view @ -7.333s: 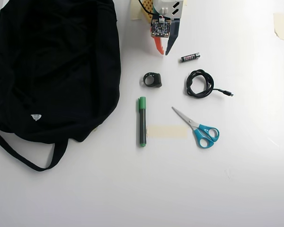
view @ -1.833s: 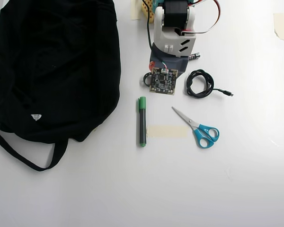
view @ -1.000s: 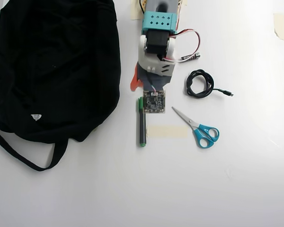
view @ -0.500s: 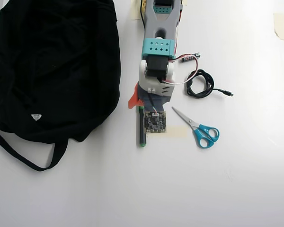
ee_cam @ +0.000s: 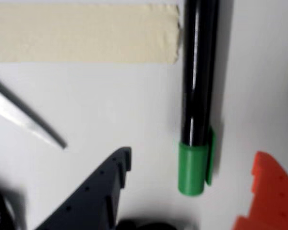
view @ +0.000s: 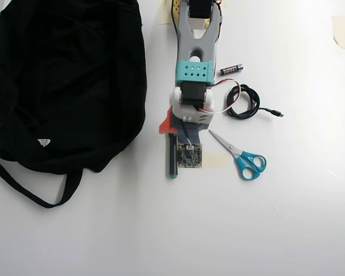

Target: Put the green marker into the black bag

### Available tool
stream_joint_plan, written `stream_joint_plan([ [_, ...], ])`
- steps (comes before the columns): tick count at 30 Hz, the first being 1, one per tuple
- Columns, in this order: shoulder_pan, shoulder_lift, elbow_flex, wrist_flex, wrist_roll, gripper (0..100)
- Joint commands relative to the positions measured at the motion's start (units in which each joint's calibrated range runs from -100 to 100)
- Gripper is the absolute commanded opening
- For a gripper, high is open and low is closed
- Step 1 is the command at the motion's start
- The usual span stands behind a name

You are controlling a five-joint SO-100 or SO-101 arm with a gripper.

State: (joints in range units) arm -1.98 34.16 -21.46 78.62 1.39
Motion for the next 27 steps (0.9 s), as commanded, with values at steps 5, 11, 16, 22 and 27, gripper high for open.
stream_joint_plan([
  [5,0.94,1.85,-2.26,-4.37,-0.92,32],
  [11,2.06,4.01,-2.26,-5.4,-0.92,32],
  [16,3.63,5.5,-2.26,-7.3,-0.34,32],
  [22,4.53,6.92,-2.08,-8.42,0.55,32],
  [27,4.53,8.41,-2.26,-8.85,1.28,32],
])
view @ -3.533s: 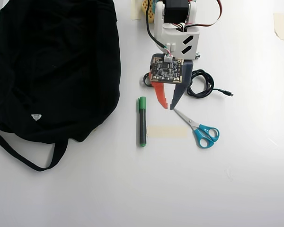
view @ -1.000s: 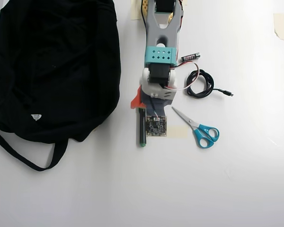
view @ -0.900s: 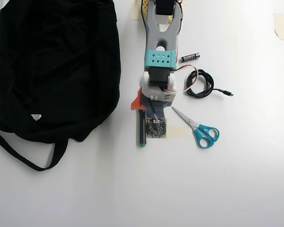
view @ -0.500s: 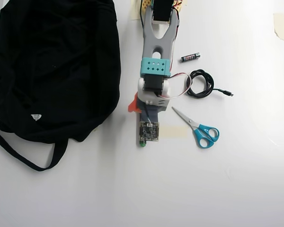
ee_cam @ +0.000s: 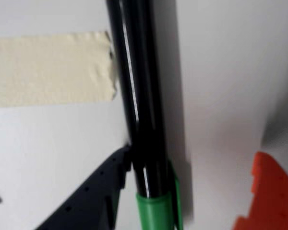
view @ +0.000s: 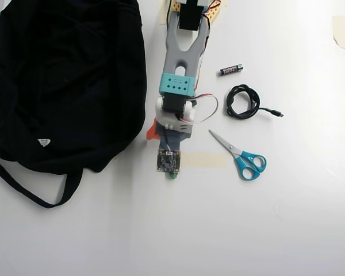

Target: Put the green marker into the black bag

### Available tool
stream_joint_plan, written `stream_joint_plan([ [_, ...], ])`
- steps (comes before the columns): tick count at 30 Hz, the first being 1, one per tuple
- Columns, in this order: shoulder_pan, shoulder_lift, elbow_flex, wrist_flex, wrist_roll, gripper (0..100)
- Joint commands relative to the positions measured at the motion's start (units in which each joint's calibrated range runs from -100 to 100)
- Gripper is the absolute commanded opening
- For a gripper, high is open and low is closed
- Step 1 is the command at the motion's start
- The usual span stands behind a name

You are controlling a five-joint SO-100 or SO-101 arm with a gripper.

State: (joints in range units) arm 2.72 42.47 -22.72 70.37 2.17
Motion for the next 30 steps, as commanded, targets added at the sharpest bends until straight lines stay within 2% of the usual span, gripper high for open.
stream_joint_plan([
  [1,-0.4,0.11,-1.0,-0.43,0.55,32],
  [30,-2.57,2.1,-0.28,1.89,1.34,32],
])
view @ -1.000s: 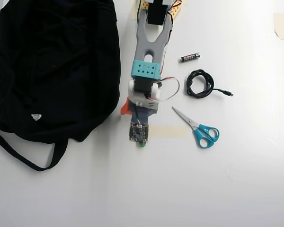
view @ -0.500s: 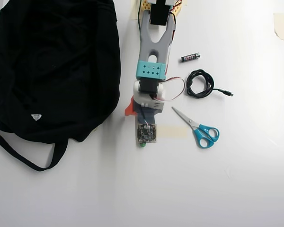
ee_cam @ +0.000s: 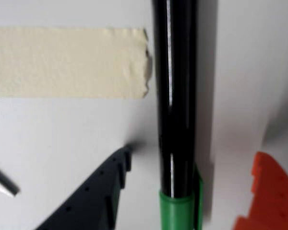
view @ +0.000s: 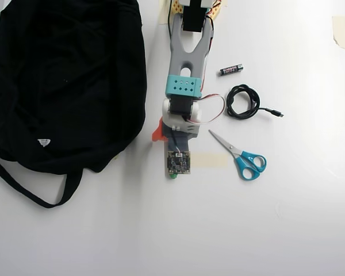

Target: Put the green marker into the black bag

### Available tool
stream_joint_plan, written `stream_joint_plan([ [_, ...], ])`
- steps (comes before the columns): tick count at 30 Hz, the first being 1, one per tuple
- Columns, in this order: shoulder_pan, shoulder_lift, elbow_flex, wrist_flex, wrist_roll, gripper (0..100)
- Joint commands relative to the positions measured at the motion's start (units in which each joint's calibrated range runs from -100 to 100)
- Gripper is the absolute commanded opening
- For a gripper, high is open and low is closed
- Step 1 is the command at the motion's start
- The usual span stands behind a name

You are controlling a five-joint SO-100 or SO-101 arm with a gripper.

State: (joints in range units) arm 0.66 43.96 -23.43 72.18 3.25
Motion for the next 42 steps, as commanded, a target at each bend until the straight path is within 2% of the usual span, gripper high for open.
stream_joint_plan([
  [1,-0.51,0.6,0.43,0.09,0.27,32],
  [6,-0.51,0.6,0.43,0.09,0.27,32],
  [31,-0.81,0.52,0.34,0.09,0.27,7],
  [42,-0.81,0.52,0.43,0.43,0.21,2],
])
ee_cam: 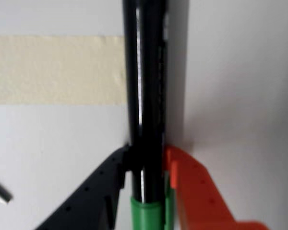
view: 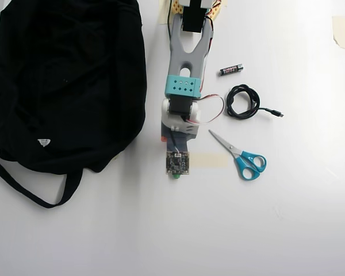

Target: Put the green marker into the black bag

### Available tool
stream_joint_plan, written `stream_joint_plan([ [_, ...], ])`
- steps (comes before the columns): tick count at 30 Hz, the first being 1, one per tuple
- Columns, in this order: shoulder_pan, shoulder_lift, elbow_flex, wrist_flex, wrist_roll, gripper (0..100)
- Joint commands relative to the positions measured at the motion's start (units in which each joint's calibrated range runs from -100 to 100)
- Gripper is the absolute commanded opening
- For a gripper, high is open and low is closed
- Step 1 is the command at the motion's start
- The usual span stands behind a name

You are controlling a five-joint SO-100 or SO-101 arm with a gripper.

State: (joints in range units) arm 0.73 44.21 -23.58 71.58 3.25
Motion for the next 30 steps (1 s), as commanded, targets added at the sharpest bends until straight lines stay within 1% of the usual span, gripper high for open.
stream_joint_plan([
  [1,-0.88,0.27,0.4,1.38,0.16,2],
  [5,-0.88,0.11,0.13,1.81,0.11,2],
  [11,-2.01,-1.97,-2.38,5.86,0.06,2],
  [30,-3.13,-2.96,-25.74,23.0,-0.05,2],
])
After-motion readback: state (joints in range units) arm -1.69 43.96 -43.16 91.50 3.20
